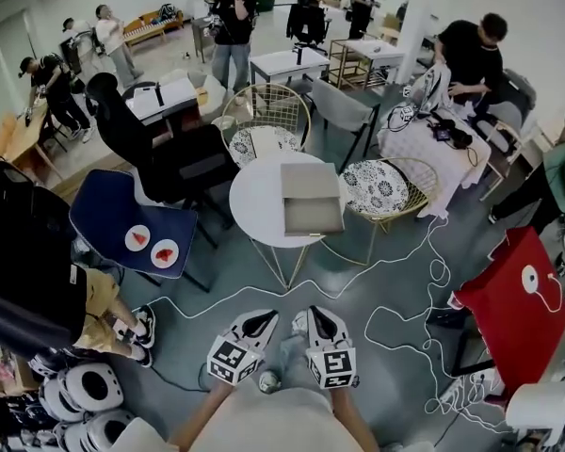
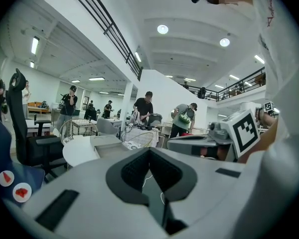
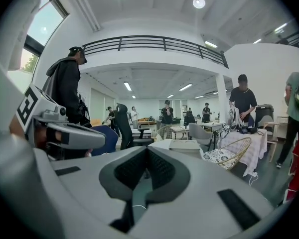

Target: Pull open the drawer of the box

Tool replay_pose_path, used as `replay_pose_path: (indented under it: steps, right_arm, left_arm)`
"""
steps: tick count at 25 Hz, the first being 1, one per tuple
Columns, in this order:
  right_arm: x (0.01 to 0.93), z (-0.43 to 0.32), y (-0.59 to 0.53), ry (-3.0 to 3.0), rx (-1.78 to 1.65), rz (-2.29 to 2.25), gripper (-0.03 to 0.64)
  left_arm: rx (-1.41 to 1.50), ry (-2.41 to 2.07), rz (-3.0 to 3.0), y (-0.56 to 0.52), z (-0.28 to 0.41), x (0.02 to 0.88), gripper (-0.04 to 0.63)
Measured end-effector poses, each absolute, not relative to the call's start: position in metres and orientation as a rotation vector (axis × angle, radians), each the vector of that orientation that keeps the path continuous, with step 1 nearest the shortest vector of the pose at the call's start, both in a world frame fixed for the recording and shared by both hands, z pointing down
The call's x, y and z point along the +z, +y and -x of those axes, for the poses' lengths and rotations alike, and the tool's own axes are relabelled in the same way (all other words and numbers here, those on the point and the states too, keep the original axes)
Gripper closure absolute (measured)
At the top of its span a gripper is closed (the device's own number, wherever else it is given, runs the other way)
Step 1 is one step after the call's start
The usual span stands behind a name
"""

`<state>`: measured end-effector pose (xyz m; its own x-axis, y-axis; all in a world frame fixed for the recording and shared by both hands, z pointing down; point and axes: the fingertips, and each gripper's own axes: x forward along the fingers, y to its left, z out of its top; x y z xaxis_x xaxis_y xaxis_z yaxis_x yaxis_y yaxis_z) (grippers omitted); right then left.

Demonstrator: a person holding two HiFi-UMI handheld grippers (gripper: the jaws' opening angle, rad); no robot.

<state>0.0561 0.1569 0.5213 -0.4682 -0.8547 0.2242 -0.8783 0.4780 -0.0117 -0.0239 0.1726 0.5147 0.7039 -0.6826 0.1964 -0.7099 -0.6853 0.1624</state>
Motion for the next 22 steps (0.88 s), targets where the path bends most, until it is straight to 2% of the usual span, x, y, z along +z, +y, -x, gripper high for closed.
replay_pose_path:
  steps: [22]
  right_arm:
    - [0.514, -0.052, 0.209, -2.548, 0.157, -1.475, 0.601]
  left_arm:
    - [0.137, -1.165, -2.695, 0.221, 0.024, 0.505, 0.583]
